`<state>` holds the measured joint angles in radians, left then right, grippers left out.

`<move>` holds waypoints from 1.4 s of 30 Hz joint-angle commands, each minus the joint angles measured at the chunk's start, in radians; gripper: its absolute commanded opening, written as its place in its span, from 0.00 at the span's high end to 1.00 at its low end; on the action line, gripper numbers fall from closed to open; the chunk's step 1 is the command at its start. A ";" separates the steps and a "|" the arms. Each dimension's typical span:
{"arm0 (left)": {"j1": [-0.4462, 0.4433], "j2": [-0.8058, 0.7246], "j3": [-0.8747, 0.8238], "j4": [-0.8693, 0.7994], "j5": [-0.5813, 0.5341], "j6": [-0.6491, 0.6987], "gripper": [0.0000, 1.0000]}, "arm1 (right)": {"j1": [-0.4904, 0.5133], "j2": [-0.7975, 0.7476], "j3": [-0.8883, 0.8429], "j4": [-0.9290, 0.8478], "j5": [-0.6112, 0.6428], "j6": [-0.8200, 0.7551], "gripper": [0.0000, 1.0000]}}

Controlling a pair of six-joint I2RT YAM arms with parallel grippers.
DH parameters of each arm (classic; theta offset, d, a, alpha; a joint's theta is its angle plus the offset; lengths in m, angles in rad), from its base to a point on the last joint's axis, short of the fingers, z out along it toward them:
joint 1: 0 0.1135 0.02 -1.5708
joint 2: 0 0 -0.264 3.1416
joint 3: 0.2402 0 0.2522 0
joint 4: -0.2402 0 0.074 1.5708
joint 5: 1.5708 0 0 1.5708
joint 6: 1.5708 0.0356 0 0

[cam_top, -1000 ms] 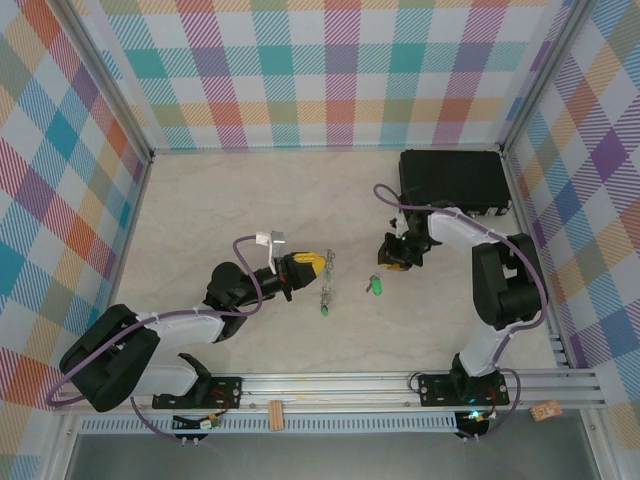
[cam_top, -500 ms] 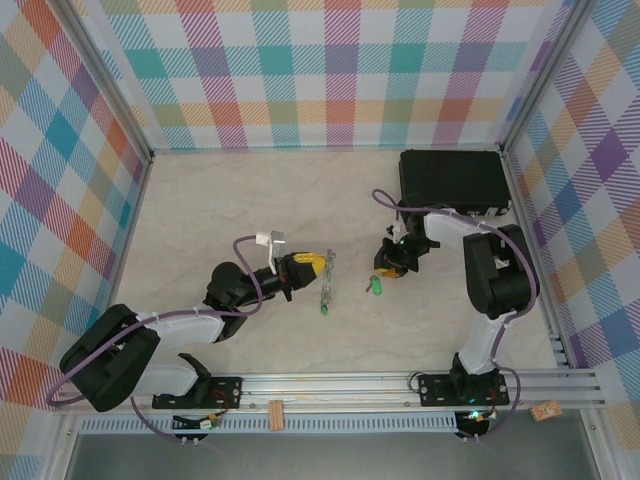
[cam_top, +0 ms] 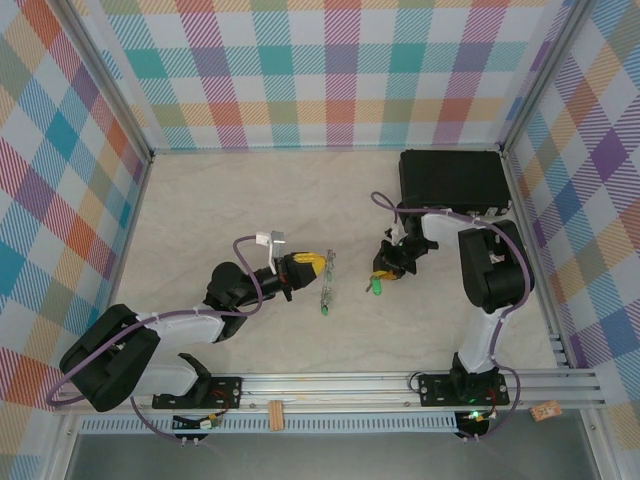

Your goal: Put the keys on the keyring

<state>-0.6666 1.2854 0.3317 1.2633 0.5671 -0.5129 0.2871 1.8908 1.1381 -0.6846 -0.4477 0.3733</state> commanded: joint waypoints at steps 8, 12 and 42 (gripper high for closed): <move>-0.013 0.002 0.022 0.063 0.024 -0.010 1.00 | -0.003 0.034 -0.003 -0.002 -0.047 -0.022 0.82; -0.013 0.002 0.023 0.061 0.025 -0.010 1.00 | -0.003 0.031 -0.005 -0.009 -0.041 -0.027 0.83; -0.013 0.030 0.026 0.056 0.023 0.003 1.00 | -0.003 -0.421 -0.247 0.273 0.017 -0.001 1.00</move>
<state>-0.6666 1.3083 0.3317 1.2633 0.5785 -0.5129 0.2825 1.5410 0.9222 -0.5060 -0.4477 0.3660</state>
